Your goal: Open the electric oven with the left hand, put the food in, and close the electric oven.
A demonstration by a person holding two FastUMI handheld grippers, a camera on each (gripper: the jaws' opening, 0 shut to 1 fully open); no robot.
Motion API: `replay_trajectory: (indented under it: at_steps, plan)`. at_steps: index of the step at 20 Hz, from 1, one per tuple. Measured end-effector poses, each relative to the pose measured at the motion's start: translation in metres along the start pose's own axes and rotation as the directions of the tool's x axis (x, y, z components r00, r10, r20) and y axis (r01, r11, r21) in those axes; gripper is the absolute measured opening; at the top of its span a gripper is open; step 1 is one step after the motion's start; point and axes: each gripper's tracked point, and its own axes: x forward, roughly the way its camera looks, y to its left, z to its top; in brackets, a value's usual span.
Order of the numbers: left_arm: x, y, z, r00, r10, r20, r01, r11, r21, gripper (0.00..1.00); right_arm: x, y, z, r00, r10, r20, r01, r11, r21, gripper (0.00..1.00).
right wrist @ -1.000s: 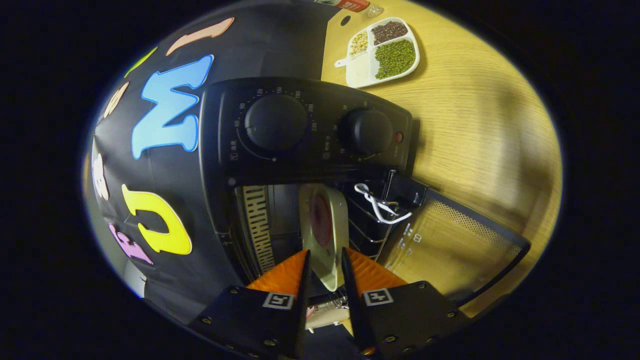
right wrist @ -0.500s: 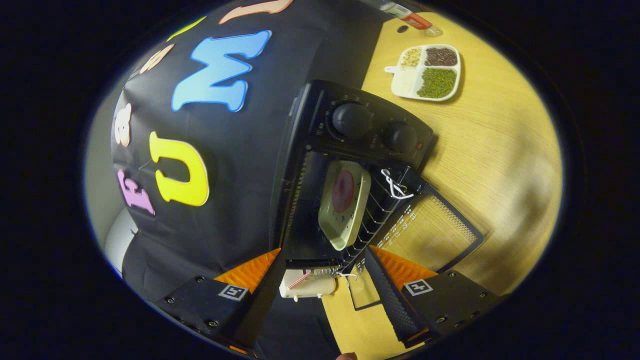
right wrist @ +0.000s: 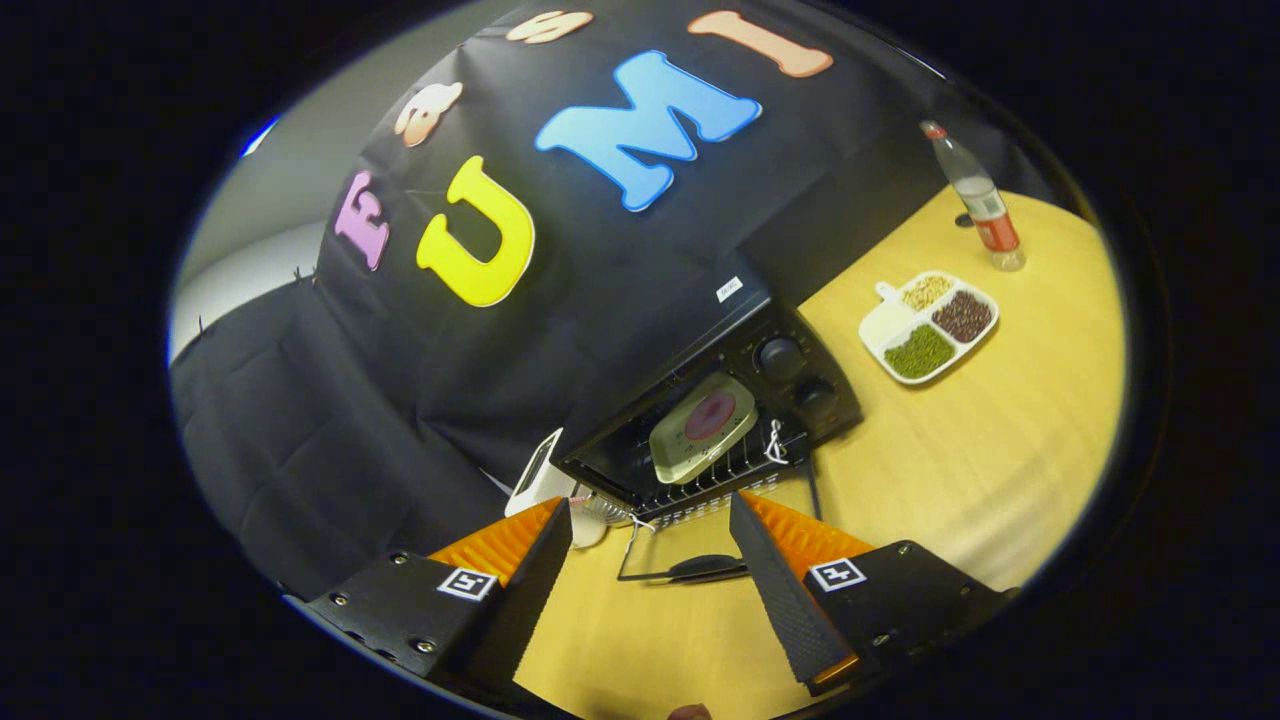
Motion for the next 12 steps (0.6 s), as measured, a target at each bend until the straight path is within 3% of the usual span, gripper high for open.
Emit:
replay_trajectory:
  at_steps: [2, 3, 4, 7, 10, 12]
  plan:
    - [0.0, -0.012, -0.01, 0.999, -0.022, -0.024, 0.022, 1.0, -0.002, 0.95, -0.019, -0.012, 0.002, 0.999, -0.036, 0.013, 0.037, 0.997, -0.073, 0.98]
    - [0.001, -0.017, -0.017, 0.999, -0.034, -0.037, 0.034, 0.999, -0.005, 1.0, -0.029, -0.019, 0.004, 0.998, -0.054, 0.024, 0.057, 0.993, -0.106, 0.98]
    - [0.002, -0.024, -0.023, 0.998, -0.046, -0.053, 0.045, 0.999, -0.009, 0.95, -0.038, -0.023, 0.007, 0.997, -0.07, 0.04, 0.075, 0.988, -0.138, 0.98]
    - [0.008, -0.041, -0.048, 0.991, -0.081, -0.102, 0.08, 0.997, -0.02, 0.99, -0.066, -0.039, 0.014, 0.989, -0.113, 0.093, 0.131, 0.966, -0.223, 0.97]
    - [0.016, -0.062, -0.077, 0.979, -0.125, -0.163, 0.124, 0.992, -0.02, 0.96, -0.092, -0.059, 0.02, 0.977, -0.169, 0.132, 0.202, 0.934, -0.295, 0.98]
    - [0.022, -0.075, -0.096, 0.967, -0.152, -0.207, 0.149, 0.988, -0.029, 1.0, -0.107, -0.072, 0.025, 0.964, -0.206, 0.169, 0.254, 0.901, -0.352, 0.98]
